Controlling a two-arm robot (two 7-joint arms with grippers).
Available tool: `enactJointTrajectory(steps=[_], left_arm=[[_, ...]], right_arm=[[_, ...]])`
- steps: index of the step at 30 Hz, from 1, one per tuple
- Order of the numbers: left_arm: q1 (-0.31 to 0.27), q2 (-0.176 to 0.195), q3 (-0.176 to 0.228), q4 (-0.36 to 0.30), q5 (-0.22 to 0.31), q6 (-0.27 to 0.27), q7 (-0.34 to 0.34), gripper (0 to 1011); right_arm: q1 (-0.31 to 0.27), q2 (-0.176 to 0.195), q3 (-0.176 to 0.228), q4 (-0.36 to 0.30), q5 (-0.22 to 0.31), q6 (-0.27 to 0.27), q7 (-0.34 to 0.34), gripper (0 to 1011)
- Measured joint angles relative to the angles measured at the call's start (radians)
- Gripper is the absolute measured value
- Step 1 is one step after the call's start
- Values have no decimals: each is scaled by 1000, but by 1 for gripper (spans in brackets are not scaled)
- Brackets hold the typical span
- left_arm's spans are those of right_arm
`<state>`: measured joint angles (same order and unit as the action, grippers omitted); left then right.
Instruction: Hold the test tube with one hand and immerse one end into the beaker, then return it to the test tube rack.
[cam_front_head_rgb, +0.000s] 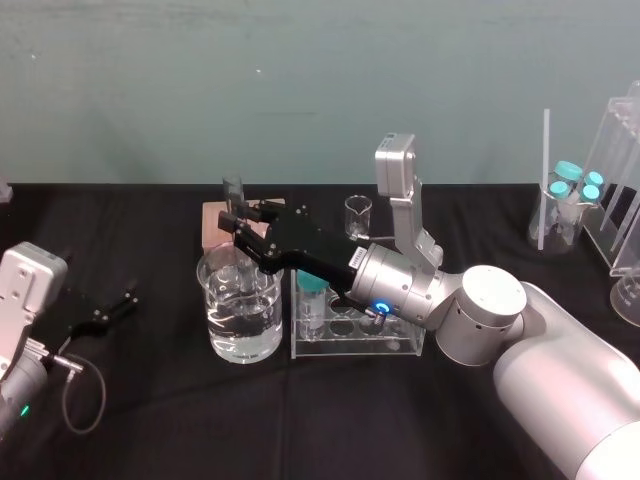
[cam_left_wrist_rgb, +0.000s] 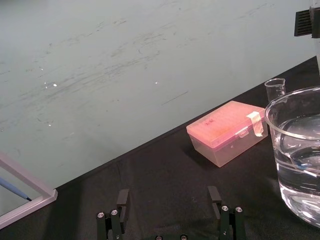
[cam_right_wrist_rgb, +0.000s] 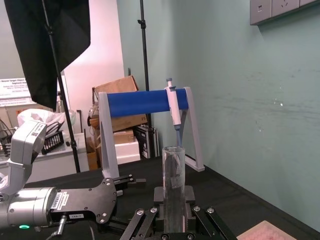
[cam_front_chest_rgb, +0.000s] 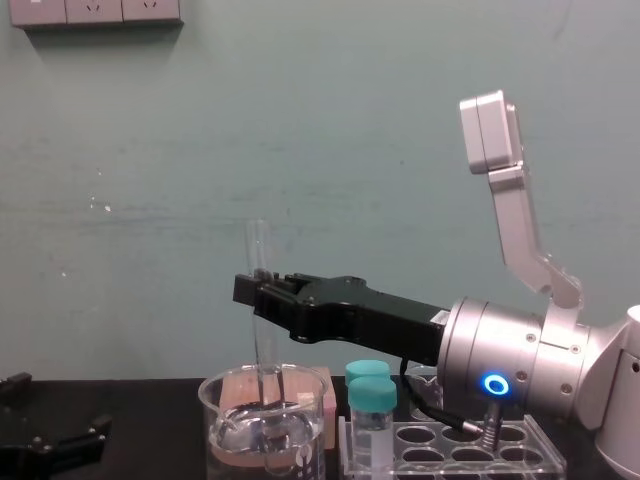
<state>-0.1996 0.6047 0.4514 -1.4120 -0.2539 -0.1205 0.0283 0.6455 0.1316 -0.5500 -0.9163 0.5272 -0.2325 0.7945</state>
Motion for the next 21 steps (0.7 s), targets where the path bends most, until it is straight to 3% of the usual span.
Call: enactJointTrajectory(steps=[21], left_arm=[[0, 0, 0, 0, 0, 0, 0, 1000]], right_arm=[[-12, 8, 0, -22, -1, 6, -8, 227]])
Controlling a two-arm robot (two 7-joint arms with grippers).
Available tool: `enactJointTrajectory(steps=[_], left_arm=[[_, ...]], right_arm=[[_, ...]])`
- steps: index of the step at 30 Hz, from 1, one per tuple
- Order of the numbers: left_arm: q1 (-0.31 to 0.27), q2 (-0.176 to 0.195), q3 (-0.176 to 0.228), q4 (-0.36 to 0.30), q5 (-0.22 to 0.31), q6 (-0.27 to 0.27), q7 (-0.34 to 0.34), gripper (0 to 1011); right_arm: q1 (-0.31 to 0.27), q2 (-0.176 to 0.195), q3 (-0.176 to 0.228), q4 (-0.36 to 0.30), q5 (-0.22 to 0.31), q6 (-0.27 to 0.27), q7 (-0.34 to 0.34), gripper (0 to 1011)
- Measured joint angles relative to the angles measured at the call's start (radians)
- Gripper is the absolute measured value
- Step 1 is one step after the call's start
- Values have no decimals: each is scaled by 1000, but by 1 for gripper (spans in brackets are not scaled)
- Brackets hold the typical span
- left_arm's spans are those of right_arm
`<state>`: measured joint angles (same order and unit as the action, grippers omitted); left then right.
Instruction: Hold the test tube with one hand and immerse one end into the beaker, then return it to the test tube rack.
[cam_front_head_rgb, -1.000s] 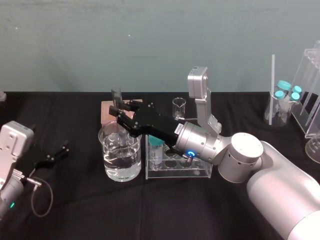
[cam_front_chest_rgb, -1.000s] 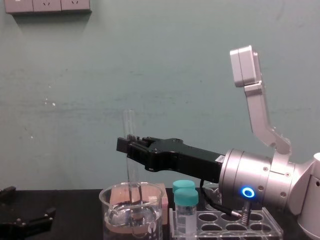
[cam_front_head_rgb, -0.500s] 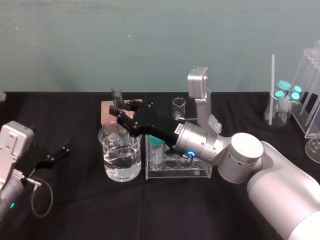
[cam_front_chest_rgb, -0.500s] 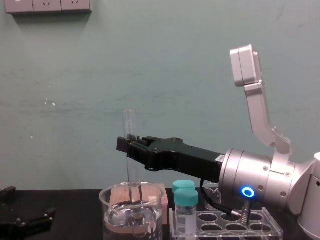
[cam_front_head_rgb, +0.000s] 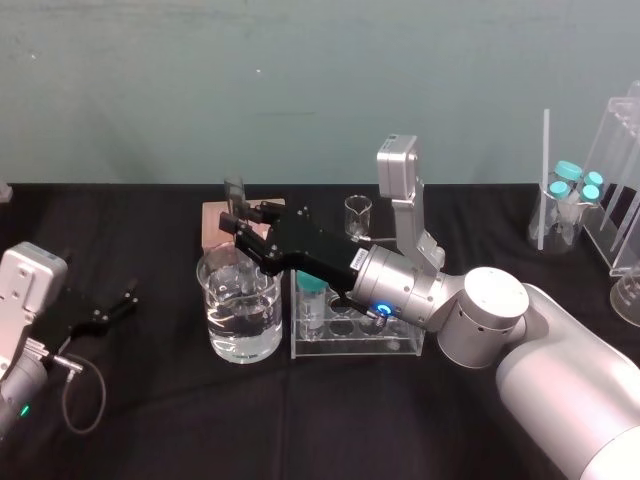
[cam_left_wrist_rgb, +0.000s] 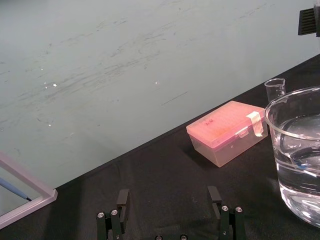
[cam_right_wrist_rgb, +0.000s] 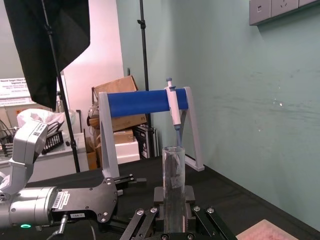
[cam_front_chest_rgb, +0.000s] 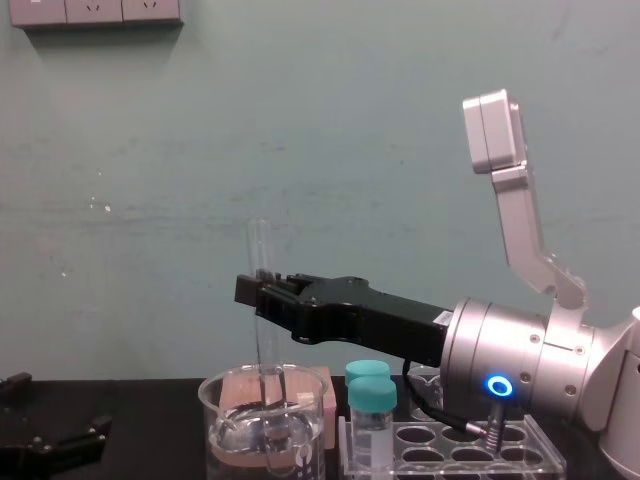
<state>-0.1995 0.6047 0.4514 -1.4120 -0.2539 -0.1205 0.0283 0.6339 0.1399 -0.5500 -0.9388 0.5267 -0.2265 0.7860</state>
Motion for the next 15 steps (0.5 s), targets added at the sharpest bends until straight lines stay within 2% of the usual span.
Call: enactJointTrajectory(steps=[15], left_arm=[[0, 0, 0, 0, 0, 0, 0, 1000]], right_arm=[[-1, 1, -1, -6, 1, 1, -4, 227]])
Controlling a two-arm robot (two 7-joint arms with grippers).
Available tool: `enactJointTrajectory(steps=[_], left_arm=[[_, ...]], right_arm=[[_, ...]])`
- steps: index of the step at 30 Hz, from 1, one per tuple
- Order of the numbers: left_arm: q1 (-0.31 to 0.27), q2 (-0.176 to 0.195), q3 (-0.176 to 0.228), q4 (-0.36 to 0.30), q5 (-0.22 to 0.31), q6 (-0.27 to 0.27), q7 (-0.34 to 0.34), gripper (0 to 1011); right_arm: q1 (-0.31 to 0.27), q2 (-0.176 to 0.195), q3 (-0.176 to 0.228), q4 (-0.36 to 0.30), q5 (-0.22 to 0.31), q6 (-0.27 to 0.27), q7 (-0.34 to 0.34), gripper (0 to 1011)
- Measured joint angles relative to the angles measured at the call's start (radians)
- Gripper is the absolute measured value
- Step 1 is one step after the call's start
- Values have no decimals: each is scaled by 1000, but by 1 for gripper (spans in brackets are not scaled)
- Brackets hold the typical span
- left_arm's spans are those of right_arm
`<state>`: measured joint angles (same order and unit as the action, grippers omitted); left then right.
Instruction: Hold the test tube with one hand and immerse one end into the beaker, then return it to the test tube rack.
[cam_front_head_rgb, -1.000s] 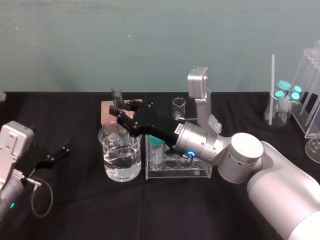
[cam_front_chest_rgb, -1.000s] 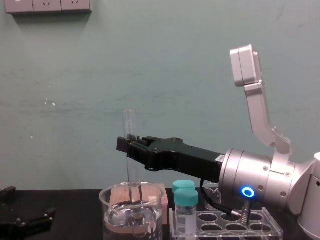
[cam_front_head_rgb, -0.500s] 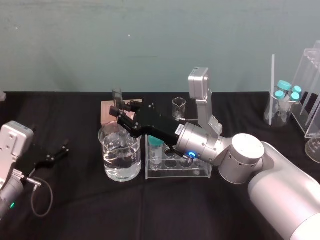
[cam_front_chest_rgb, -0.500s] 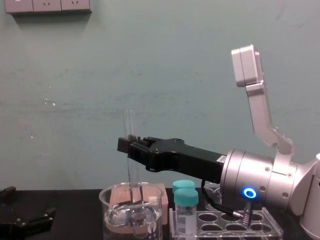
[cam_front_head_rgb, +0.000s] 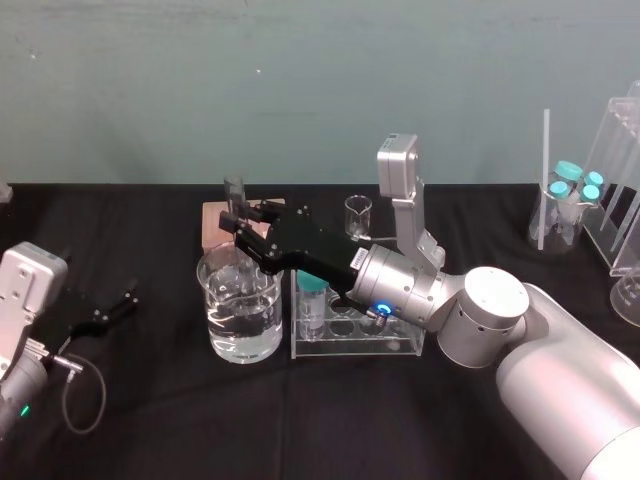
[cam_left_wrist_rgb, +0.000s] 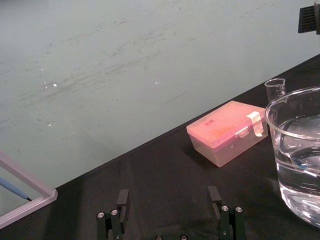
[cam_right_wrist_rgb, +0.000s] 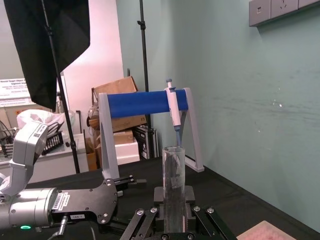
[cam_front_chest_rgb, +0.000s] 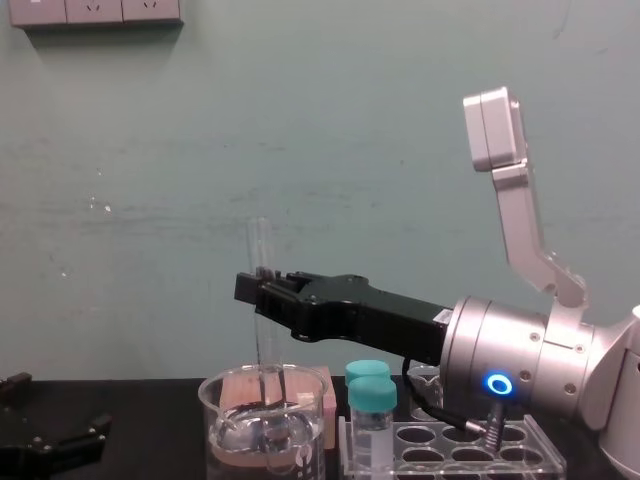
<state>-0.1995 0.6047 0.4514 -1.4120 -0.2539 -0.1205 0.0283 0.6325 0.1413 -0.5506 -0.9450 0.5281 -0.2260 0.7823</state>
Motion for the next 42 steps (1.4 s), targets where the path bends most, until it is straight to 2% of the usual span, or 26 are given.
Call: enactJointTrajectory(steps=[42], left_arm=[[0, 0, 0, 0, 0, 0, 0, 1000]], right_arm=[[2, 0, -5, 9, -7, -1, 0, 227]])
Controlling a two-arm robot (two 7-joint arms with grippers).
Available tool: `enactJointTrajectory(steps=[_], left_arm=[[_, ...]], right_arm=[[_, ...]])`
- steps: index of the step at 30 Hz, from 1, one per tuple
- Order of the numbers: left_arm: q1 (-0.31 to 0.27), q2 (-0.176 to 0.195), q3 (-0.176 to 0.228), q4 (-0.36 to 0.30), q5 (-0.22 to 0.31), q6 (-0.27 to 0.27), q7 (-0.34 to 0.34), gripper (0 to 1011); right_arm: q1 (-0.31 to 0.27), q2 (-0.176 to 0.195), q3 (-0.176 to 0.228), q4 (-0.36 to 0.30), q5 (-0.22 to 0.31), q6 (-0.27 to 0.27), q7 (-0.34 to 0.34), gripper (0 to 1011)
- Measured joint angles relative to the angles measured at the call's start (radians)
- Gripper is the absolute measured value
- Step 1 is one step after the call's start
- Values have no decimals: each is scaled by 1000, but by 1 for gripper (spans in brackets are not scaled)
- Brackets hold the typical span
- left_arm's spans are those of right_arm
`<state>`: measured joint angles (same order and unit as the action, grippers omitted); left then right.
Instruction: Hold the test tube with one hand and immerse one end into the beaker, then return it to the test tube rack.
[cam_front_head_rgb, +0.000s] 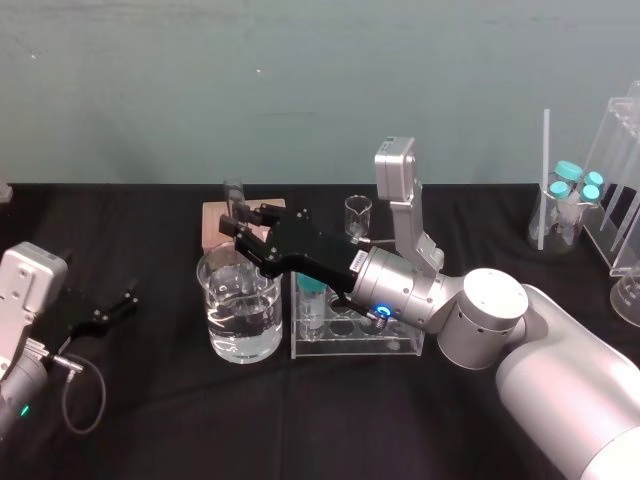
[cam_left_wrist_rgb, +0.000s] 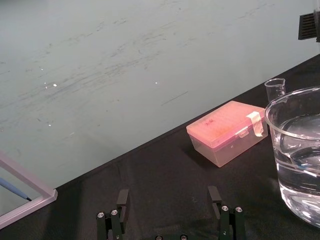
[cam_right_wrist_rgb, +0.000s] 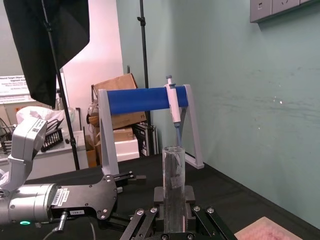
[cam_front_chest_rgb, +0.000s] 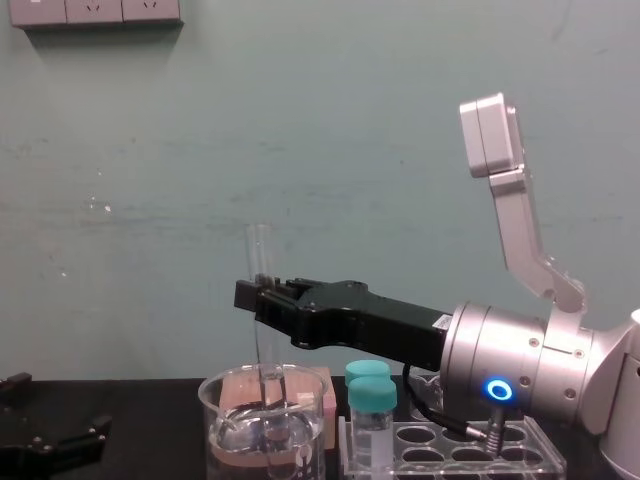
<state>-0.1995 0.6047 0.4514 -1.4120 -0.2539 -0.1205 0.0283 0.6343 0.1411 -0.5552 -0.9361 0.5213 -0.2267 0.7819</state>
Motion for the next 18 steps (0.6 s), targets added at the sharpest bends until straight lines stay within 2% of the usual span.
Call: enactJointTrajectory(steps=[18], left_arm=[[0, 0, 0, 0, 0, 0, 0, 1000]], right_arm=[[4, -3, 1, 10, 0, -3, 5, 227]])
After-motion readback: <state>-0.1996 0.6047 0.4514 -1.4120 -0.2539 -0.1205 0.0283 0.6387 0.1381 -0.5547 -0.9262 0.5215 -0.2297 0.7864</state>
